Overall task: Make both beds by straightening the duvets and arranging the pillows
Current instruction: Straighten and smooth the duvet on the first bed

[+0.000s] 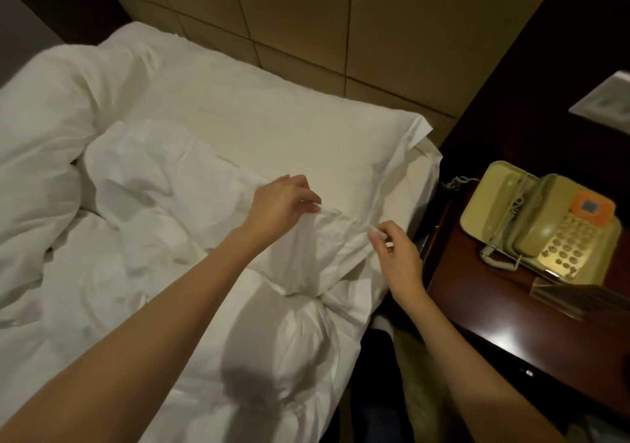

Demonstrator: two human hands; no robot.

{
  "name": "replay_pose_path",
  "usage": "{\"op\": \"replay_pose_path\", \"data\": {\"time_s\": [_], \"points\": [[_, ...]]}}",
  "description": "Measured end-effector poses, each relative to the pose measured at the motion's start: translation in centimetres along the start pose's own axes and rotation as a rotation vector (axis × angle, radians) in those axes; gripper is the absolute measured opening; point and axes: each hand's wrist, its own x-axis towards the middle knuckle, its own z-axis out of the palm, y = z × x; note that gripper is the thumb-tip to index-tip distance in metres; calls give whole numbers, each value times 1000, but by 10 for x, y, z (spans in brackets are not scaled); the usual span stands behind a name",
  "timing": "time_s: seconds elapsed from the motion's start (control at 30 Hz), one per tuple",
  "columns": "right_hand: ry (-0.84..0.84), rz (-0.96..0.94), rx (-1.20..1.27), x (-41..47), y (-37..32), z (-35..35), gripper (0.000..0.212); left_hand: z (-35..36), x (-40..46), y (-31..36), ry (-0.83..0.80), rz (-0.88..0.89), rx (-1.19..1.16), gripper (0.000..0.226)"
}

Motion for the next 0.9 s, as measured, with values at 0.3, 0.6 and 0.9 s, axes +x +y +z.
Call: {"op": "replay_pose_path", "data": {"time_s": [0.3,0.6,0.9], "points": [[264,-15,361,70,-37,-75,10,-27,100,52,198,-67,-168,16],[-36,8,565,104,-51,-48,93,-26,177,49,181,-189,-317,10],[-237,232,416,94,-44,16,96,1,109,-27,-170,1,119,58]]}}
